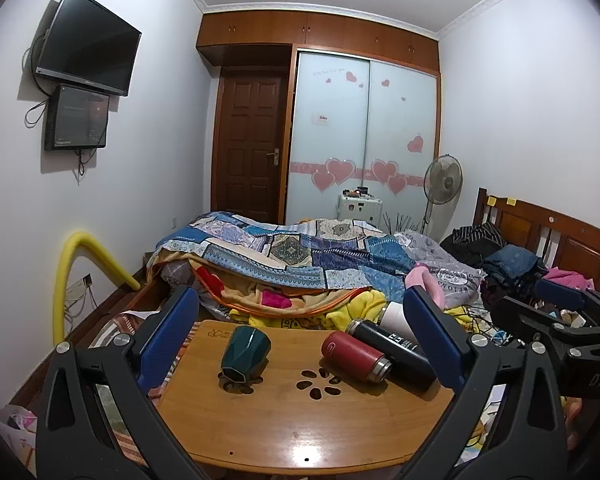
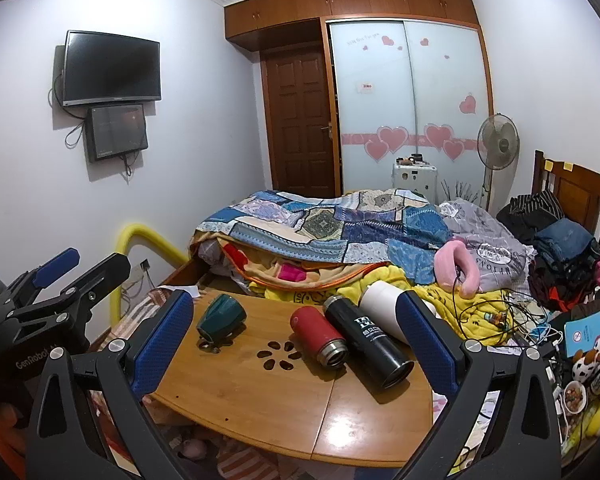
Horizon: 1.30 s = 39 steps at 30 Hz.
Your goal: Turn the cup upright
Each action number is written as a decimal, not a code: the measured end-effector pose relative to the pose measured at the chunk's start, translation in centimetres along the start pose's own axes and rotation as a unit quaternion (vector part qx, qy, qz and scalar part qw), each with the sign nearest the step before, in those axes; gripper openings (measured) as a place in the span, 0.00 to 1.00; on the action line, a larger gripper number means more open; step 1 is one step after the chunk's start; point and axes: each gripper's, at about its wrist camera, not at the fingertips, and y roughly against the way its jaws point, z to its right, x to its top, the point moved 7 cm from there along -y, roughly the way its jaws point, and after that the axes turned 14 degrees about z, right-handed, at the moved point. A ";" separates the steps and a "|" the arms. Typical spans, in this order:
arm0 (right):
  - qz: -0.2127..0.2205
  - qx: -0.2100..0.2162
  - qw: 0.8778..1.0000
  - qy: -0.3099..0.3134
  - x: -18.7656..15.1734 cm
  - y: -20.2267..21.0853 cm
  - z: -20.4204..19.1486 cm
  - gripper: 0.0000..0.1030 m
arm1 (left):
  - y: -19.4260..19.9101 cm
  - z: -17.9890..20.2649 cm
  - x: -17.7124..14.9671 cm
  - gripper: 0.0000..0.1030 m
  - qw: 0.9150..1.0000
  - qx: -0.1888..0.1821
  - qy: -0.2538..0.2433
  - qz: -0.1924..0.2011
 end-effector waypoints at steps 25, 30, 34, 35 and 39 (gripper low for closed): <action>-0.114 -0.018 0.993 -0.008 -7.0 -9.4 3.5 0.98 | -16.0 -8.7 -15.6 1.00 0.977 0.024 -0.032 -0.211; -0.147 -0.024 0.989 0.006 -9.1 -11.5 3.7 0.98 | -20.3 -10.4 -20.9 1.00 0.958 0.013 -0.005 -0.285; -0.166 -0.018 0.986 0.006 -10.2 -12.3 3.6 0.98 | -22.6 -10.6 -23.3 1.00 0.945 -0.008 0.019 -0.325; -0.169 -0.018 0.985 0.006 -10.4 -12.4 3.5 0.98 | -23.0 -10.5 -23.7 1.00 0.943 -0.015 0.023 -0.333; -0.177 -0.018 0.984 0.011 -11.0 -13.1 3.6 0.98 | -24.3 -10.1 -24.9 1.00 0.932 -0.035 0.025 -0.359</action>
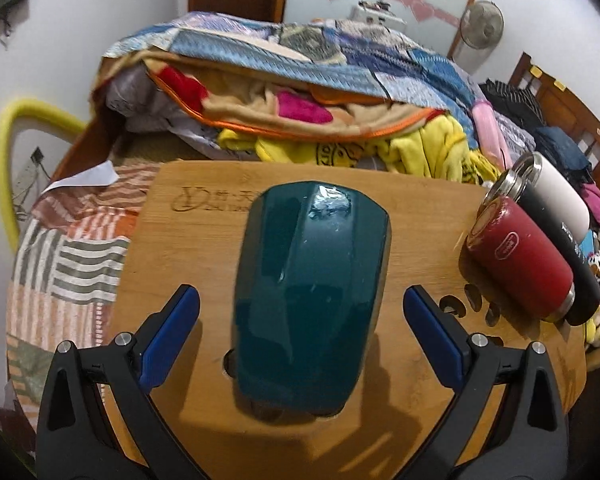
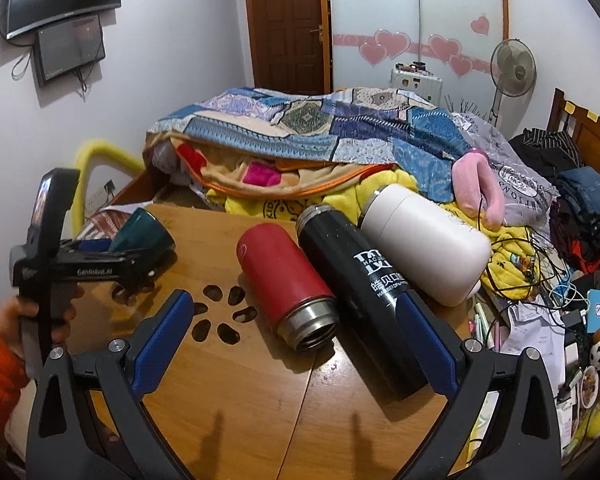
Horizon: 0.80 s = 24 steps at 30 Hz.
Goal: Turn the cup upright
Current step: 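Reach the left gripper to the dark green mug and close on it, then lift the green mug with the left gripper and carry it across the table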
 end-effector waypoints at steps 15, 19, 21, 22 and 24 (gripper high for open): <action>-0.009 -0.004 1.000 0.002 -0.2 -0.2 -0.1 0.98 | -1.1 0.4 -0.2 0.69 0.999 0.006 -0.039 -0.011; -0.003 -0.008 1.000 0.005 0.0 0.4 0.3 0.98 | -0.7 0.5 -0.2 0.69 0.999 0.012 -0.025 -0.025; 0.001 -0.011 1.000 0.004 0.3 0.8 0.5 0.98 | 0.2 0.5 0.1 0.69 1.000 0.015 -0.021 -0.017; 0.003 -0.012 1.000 0.003 0.5 0.9 0.6 0.98 | 1.0 0.6 0.3 0.69 0.999 0.020 -0.026 -0.009; 0.008 -0.013 1.000 0.001 0.7 1.4 0.8 0.98 | 2.4 0.9 0.9 0.68 0.999 0.025 -0.033 0.004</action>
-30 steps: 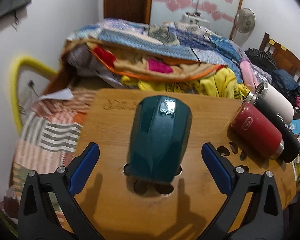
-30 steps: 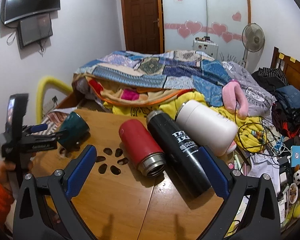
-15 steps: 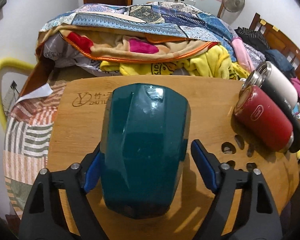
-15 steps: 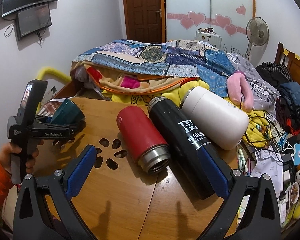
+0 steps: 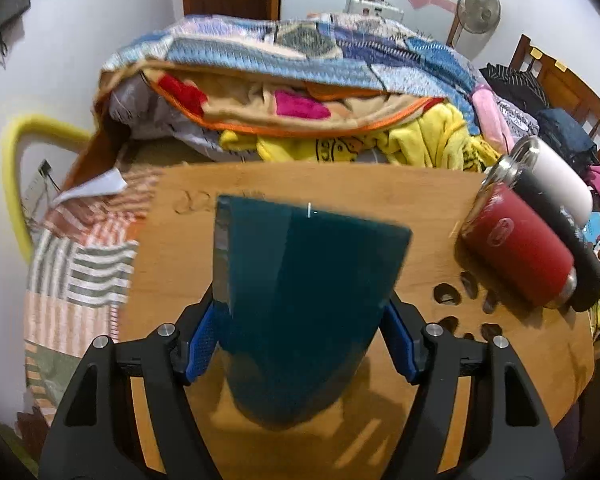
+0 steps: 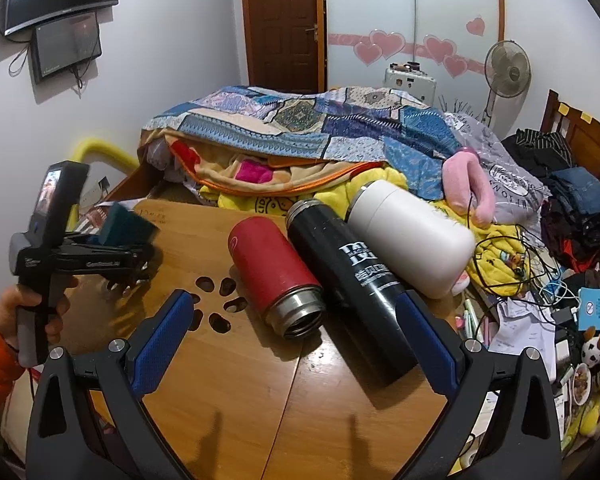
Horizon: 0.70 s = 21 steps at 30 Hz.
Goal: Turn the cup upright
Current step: 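Lift the green mug with the left gripper and carry it across the table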
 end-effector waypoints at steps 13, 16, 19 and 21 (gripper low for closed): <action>0.033 -0.001 0.999 -0.007 1.0 3.5 0.4 0.98 | 9.0 5.1 1.5 0.68 0.998 -0.039 -0.022 0.046; 0.040 -0.002 0.999 -0.004 1.2 4.2 0.6 0.98 | 10.1 6.8 0.8 0.68 0.997 -0.047 -0.031 0.046; 0.045 -0.002 0.999 -0.005 1.3 4.8 0.9 0.98 | 10.5 8.5 0.0 0.68 0.997 -0.056 -0.037 0.041; 0.048 -0.003 0.999 -0.007 1.1 5.1 1.2 0.98 | 10.4 9.6 -0.7 0.68 0.997 -0.065 -0.033 0.032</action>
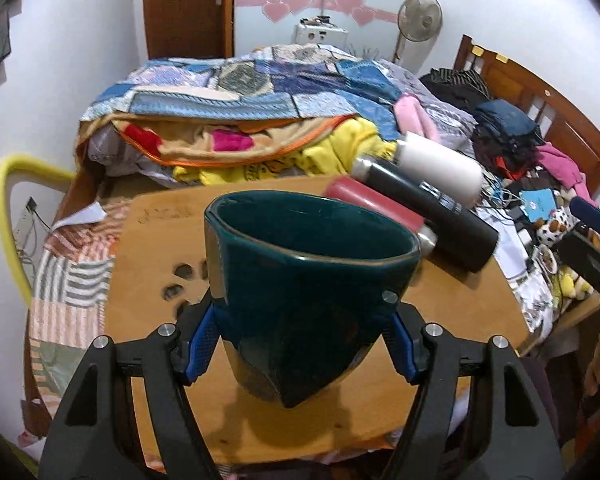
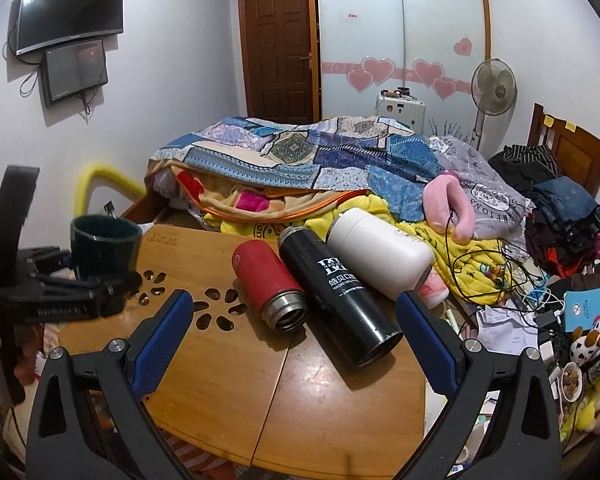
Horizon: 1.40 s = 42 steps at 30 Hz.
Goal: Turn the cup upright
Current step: 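Lift the green mug with the left gripper and carry it across the table, then lower the green mug onto the table and open the left gripper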
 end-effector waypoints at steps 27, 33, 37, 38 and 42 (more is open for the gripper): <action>-0.033 -0.006 0.999 -0.015 -2.9 -0.7 1.4 0.98 | -7.5 3.4 -6.7 0.68 0.993 -0.023 0.014 -0.114; -0.040 -0.005 0.999 -0.009 -3.1 -1.2 1.0 0.98 | -7.5 3.5 -7.1 0.68 0.994 -0.024 0.009 -0.108; -0.044 -0.005 0.999 -0.007 -3.0 -1.4 0.8 0.98 | -7.4 3.8 -7.2 0.68 0.994 -0.021 -0.008 -0.109; -0.044 -0.005 0.999 -0.007 -2.9 -1.4 0.7 0.98 | -7.4 3.8 -7.3 0.68 0.994 -0.021 -0.013 -0.110; -0.045 -0.004 0.999 -0.003 -2.7 -1.2 0.4 0.98 | -7.0 3.6 -7.3 0.68 0.992 -0.031 -0.001 -0.118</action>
